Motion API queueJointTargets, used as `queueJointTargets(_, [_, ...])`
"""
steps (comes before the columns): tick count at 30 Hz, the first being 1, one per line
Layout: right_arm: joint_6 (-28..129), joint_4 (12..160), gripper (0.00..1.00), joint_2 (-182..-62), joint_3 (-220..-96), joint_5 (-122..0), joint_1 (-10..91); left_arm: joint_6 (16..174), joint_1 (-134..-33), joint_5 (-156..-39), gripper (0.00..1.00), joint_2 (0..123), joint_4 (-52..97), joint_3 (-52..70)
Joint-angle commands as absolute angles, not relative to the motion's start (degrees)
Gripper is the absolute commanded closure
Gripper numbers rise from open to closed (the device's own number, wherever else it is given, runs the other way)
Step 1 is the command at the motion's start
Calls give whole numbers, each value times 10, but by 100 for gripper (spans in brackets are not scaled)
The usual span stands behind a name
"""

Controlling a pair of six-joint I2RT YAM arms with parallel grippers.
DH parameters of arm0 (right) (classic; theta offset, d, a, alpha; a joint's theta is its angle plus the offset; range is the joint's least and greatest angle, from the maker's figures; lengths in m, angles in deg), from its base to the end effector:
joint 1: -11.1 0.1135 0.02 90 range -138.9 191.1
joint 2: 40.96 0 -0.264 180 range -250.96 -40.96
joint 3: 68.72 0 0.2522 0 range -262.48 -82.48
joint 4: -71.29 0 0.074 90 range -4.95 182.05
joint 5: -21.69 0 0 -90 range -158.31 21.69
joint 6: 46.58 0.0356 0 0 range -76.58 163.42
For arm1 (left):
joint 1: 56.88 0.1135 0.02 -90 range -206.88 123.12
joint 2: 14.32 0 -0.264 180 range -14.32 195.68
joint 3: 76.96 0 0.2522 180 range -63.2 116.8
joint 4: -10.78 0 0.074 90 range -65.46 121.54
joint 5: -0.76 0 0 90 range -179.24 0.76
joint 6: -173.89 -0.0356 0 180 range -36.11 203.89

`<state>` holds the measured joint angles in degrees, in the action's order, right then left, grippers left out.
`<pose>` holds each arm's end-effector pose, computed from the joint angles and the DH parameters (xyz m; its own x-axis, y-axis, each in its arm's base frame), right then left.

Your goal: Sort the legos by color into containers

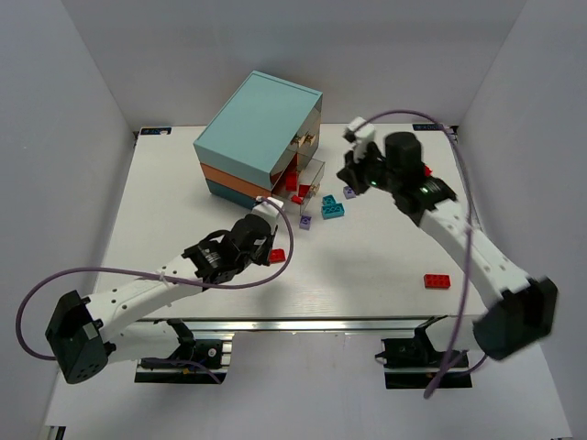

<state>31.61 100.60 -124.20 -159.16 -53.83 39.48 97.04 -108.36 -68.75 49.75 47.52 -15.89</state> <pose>0.2946 0.1693 0.3664 -0.1882 -0.3269 -0.9261 -0.7178 0.6894 -0.0975 0.1586 -0.1792 0.2691 -0.5163 0.3064 -0.7997 0.4599 0.8870 0.0430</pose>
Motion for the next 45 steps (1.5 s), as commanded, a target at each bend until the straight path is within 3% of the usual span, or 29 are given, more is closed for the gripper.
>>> queueJointTargets(1, [339,974,98,-1124,-1490,-512,369,1069,-1084,-724,69,488,508,-167])
queueJointTargets(3, [305,976,74,-1048,-1403,-421,348,1040,-1084,-746,61,487,498,-179])
queueJointTargets(4, [291,970,35,-992,-1346,-359,338,1024,-1084,-755,58,490,495,-181])
queueJointTargets(5, [279,960,20,-964,-1317,-332,335,1003,-1084,-755,56,494,494,-180])
queueJointTargets(6, [261,948,11,-938,-1293,-310,321,967,-1084,-753,56,511,496,-175])
queueJointTargets(10, [230,932,11,-847,-1251,-247,295,896,-1084,-760,45,578,515,-154])
queueJointTargets(14, [224,942,11,-846,-1250,-195,280,840,-1084,-777,36,655,524,-132])
queueJointTargets(16, [217,951,11,-848,-1251,-199,276,775,-1084,-783,16,699,538,-113])
queueJointTargets(17, [214,953,11,-846,-1251,-198,275,762,-1084,-777,12,713,539,-107])
queueJointTargets(33, [187,967,11,-855,-1246,-194,270,596,-1073,-731,17,829,464,-73])
queueJointTargets(36, [185,967,11,-856,-1244,-196,268,588,-1060,-772,23,851,484,-49])
queueJointTargets(41, [185,963,11,-857,-1242,-201,268,594,-1040,-854,42,878,522,-22])
queueJointTargets(45, [184,964,11,-857,-1241,-201,268,598,-1034,-886,48,879,523,-35])
